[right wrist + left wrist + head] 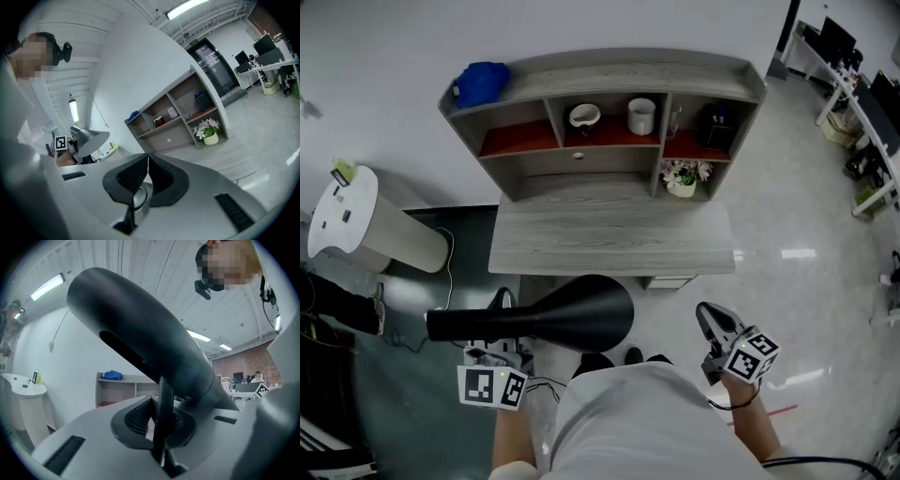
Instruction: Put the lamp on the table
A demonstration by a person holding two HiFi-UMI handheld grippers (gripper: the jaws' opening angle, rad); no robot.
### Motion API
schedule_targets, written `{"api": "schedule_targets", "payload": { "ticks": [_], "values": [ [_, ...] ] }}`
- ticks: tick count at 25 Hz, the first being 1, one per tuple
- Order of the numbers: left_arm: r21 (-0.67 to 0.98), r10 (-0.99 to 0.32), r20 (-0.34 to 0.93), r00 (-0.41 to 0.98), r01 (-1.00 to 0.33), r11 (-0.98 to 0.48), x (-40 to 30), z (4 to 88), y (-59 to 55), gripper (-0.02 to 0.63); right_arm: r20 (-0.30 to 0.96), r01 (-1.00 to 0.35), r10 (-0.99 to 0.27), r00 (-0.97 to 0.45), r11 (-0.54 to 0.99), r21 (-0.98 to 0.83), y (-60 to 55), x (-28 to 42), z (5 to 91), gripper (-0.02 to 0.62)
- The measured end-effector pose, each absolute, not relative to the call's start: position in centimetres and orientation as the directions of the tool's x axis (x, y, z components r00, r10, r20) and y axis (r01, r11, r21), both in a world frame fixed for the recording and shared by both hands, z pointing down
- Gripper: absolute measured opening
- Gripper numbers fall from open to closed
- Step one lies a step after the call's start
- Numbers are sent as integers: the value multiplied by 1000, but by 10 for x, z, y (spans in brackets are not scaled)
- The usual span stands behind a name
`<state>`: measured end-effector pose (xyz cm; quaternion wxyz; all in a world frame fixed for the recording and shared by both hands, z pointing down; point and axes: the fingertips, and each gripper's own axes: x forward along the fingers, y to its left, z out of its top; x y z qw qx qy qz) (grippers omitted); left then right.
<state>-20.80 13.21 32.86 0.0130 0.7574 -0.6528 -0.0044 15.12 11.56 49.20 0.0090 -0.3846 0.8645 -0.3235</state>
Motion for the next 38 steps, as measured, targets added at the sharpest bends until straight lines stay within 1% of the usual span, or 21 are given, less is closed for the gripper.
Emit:
{"api": "schedule_targets", "payload": {
  "ticks": [11,21,29,38],
  "values": [
    [35,-984,26,178,-984,-177,-184,335,85,3,265,-674,-673,-690,464,-575,90,171,504,18],
    [20,-964,54,259,-966,-258,-190,343,13,3,276,-700,-707,-651,418,-579,39,148,506,20],
    [20,-923,65,380,-925,-379,-203,348,-63,3,286,-742,-760,-584,356,-569,-11,120,501,20],
    [-12,-840,37,541,-841,-542,-196,349,-147,3,291,-790,-841,-457,233,-567,-53,105,499,18]
  ]
}}
